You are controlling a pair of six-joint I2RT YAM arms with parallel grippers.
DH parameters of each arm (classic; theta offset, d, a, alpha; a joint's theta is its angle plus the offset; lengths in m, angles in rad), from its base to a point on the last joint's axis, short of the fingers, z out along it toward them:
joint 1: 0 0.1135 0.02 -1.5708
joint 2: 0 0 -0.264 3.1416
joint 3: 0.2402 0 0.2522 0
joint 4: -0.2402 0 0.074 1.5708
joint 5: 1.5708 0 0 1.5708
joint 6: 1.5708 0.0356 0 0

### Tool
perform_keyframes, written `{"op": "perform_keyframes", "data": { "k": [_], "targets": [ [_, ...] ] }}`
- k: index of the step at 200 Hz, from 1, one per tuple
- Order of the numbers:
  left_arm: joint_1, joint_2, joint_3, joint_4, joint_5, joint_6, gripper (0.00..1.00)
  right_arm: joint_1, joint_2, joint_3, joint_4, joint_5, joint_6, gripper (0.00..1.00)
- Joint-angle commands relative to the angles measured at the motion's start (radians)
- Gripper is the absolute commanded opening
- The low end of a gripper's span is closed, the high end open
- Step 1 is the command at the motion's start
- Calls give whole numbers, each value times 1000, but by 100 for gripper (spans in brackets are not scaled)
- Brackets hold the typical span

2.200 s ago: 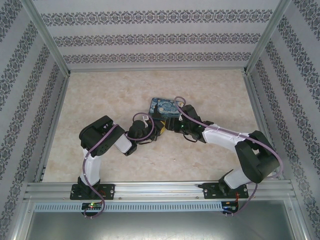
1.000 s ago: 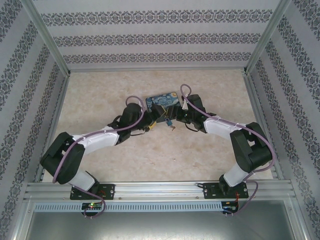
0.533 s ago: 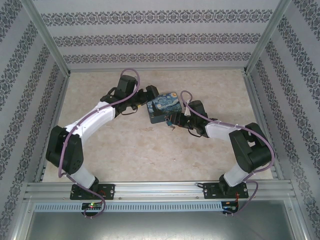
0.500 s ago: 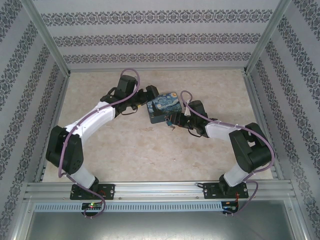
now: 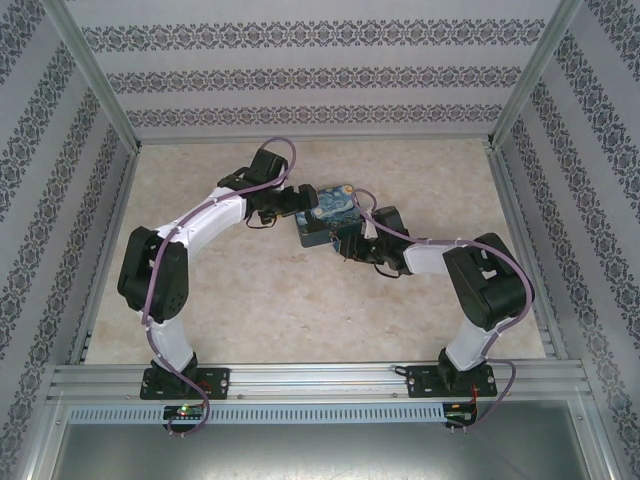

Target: Unlock the padlock with the key

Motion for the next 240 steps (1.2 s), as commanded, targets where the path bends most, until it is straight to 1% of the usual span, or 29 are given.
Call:
{"op": "perform_keyframes", "data": {
  "k": [1,131,155,166,179,216,240],
  "targets": [
    [11,9,18,-27,8,25,98,-10,23,24,34,-28,-24,38],
    [11,16,-27,21,30,8,99,18,67,51,65,-42,2,33],
    [11,16,-33,26,32,6,99,24,74,53,73,-46,9,34],
    [10,16,-34,27,31,6,99,27,77,54,78,-50,11,38],
    [11,16,-36,29,34,6,99,28,80,57,75,-47,10,38],
    [11,18,-36,32,35,6,99,27,86,56,83,-44,18,31],
    [11,17,-36,35,37,6,99,28,83,45,89,-43,20,29]
  ]
}}
